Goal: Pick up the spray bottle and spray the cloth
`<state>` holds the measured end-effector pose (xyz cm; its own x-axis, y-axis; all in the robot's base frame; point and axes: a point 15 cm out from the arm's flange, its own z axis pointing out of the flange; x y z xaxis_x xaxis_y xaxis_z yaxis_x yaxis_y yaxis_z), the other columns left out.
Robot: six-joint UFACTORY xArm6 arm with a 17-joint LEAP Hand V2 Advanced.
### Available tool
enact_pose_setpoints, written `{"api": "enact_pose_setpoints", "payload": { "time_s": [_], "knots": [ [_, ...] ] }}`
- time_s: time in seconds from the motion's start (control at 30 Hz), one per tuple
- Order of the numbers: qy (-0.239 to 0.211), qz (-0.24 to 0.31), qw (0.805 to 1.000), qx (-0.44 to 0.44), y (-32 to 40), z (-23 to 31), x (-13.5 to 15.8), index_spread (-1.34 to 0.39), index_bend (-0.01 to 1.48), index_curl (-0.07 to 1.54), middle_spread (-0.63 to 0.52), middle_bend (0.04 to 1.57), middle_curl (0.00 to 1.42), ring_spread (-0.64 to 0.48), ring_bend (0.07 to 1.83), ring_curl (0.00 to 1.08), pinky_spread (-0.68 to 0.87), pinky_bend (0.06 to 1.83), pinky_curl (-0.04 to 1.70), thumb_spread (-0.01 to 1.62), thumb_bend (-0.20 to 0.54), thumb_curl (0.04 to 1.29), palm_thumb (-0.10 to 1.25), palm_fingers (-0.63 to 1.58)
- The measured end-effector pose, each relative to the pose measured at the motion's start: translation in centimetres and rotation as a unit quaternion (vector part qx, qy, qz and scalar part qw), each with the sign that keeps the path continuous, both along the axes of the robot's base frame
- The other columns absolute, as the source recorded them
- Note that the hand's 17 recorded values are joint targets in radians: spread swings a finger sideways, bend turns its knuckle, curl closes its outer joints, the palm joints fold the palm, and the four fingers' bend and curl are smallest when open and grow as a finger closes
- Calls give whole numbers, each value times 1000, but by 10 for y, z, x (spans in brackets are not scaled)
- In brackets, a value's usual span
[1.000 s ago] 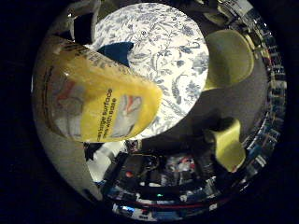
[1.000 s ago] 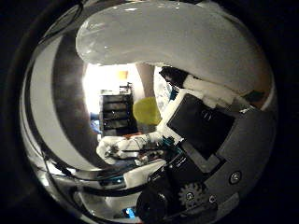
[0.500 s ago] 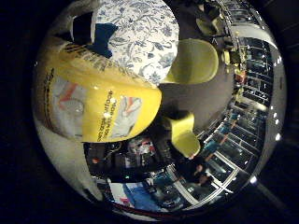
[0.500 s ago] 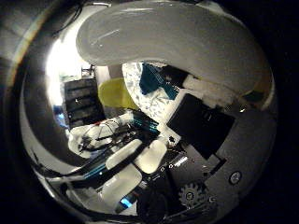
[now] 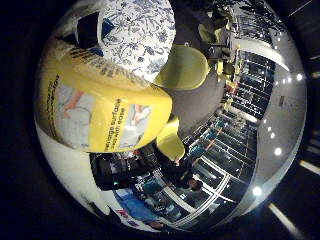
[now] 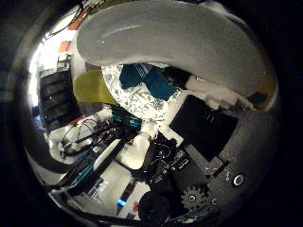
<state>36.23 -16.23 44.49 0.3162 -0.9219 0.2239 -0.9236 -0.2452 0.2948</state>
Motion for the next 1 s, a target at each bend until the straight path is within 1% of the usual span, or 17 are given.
{"api": "enact_pose_setpoints", "payload": {
  "time_s": [0.33, 0.43, 0.57, 0.77, 1.0],
  "knots": [
    [9, 11, 999, -40, 31, -16, 21, -179, 1150, 694, -67, 1346, 571, -152, 1455, 578, -227, 989, 1296, 842, -15, 821, 1068, 1209],
    [27, 7, 998, -50, 32, -31, 20, -179, 1149, 694, -67, 1345, 571, -152, 1455, 578, -228, 989, 1296, 842, -15, 823, 1068, 1209],
    [41, 15, 997, -64, 37, -53, 22, -179, 1149, 695, -67, 1346, 571, -152, 1455, 578, -229, 989, 1297, 843, -15, 824, 1068, 1209],
    [46, 22, 996, -67, 40, -80, 26, -179, 1149, 695, -67, 1345, 572, -152, 1454, 579, -231, 994, 1300, 846, -16, 816, 1063, 1210],
    [41, 30, 997, -60, 43, -78, 26, -179, 1148, 695, -67, 1345, 572, -153, 1454, 579, -232, 994, 1302, 850, -16, 812, 1067, 1209]
  ]
}}
